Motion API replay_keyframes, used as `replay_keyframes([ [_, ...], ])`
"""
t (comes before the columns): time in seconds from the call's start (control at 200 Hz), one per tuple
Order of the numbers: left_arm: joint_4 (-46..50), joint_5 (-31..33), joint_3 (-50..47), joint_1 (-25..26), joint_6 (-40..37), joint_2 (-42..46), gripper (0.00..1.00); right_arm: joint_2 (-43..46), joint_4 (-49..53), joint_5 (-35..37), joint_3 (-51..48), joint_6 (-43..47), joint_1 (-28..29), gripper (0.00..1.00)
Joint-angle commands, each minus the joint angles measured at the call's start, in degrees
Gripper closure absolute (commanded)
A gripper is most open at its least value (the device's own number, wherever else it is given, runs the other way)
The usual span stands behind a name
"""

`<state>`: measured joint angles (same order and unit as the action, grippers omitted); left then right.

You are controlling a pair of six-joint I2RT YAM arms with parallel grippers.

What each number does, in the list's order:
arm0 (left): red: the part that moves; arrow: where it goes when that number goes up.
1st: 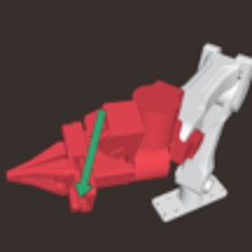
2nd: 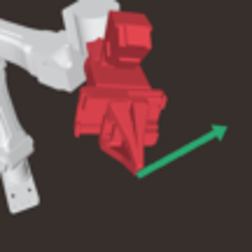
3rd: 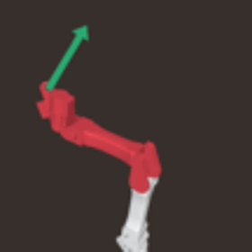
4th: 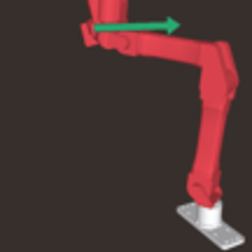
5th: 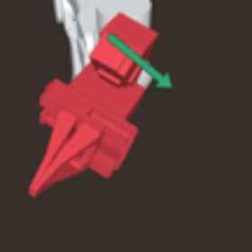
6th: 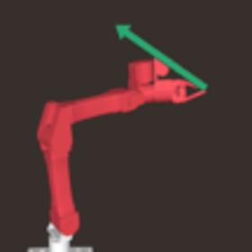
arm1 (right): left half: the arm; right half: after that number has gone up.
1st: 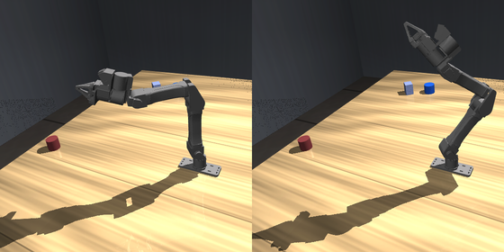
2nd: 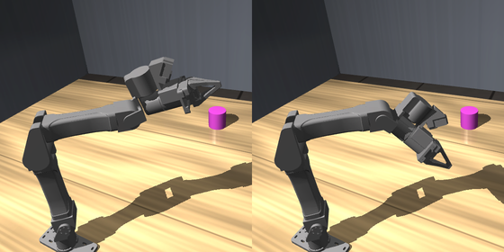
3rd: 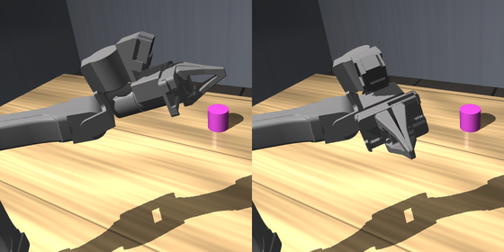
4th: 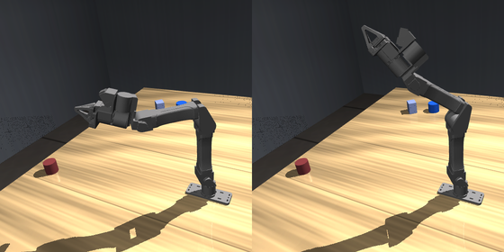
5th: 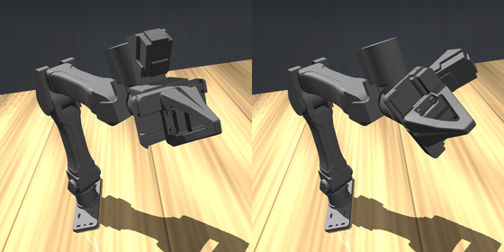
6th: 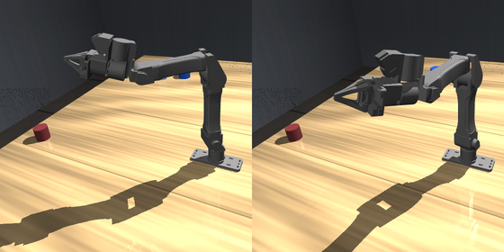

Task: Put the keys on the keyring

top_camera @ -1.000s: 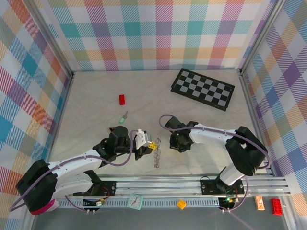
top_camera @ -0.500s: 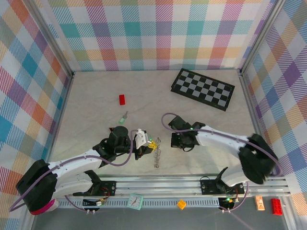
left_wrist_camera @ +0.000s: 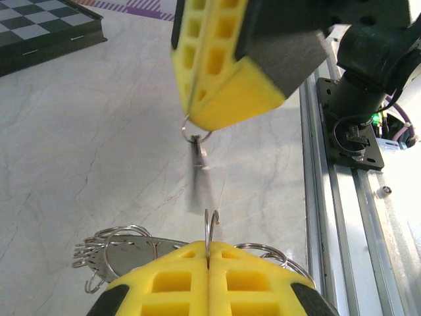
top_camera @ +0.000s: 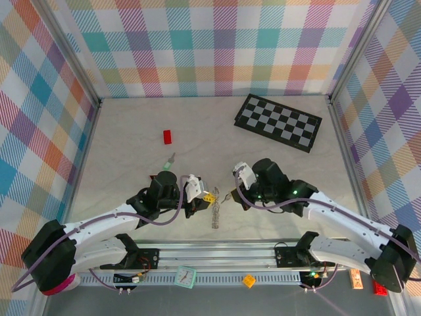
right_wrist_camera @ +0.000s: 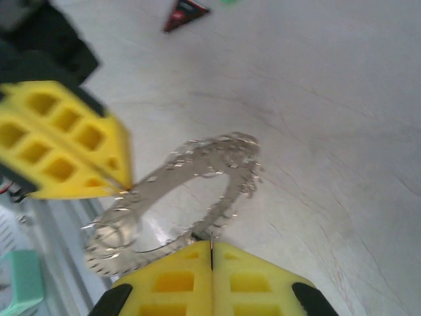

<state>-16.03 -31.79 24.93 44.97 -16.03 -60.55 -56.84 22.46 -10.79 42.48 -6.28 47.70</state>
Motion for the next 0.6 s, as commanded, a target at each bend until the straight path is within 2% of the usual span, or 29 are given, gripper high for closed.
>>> replay_keyframes([
  [0.0,0.31,-0.13,1.83,0.55,0.63,1.3,1.0,0.73,-1.3,-7.2,0.03,8.7,0.39,1.0],
  [0.225,0.04,-0.65,1.88,0.47,0.74,0.88,1.0,-1.83,1.06,-10.1,3.1,14.75,0.37,1.0],
  [0.595,0.15,-1.26,2.31,0.47,0.56,0.04,1.0,-6.82,1.24,-11.8,6.75,19.28,1.12,1.0],
])
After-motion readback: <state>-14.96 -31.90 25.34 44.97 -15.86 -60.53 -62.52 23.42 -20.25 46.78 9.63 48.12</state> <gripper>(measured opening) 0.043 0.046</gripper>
